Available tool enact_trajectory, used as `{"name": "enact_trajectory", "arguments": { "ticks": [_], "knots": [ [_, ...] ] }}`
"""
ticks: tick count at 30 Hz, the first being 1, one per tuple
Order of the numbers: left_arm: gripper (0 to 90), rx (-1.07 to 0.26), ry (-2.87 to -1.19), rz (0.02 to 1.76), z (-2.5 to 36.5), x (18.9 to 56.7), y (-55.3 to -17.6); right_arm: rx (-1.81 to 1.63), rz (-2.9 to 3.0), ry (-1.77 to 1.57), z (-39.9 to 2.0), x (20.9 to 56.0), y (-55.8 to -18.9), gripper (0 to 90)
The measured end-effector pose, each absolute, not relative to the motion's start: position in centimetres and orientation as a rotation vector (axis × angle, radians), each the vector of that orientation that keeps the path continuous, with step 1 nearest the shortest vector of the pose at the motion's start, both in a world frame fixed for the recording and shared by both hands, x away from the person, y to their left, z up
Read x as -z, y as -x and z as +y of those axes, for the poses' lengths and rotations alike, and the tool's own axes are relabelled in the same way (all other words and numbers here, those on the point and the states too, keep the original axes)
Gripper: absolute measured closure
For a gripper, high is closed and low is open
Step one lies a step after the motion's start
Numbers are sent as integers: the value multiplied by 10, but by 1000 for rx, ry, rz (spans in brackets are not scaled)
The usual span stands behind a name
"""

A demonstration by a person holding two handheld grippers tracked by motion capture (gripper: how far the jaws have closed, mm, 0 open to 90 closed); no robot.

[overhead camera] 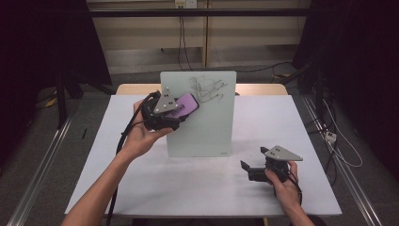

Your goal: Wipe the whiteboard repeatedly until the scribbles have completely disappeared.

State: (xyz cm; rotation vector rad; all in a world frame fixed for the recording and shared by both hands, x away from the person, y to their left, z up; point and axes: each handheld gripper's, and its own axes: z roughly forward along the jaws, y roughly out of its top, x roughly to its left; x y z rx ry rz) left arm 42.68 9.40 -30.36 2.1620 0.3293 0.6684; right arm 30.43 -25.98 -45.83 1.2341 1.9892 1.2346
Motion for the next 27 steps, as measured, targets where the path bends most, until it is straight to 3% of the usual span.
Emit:
{"name": "enact_trajectory", "arguments": {
  "ticks": [14, 27],
  "knots": [
    [411, -719, -2062, 385, 101, 259, -446, -1235, 1994, -1231, -259, 459, -305, 61],
    [410, -689, -2138, 371, 82, 277, -438, -1232, 1997, -1230, -259, 459, -305, 61]
  ]
}}
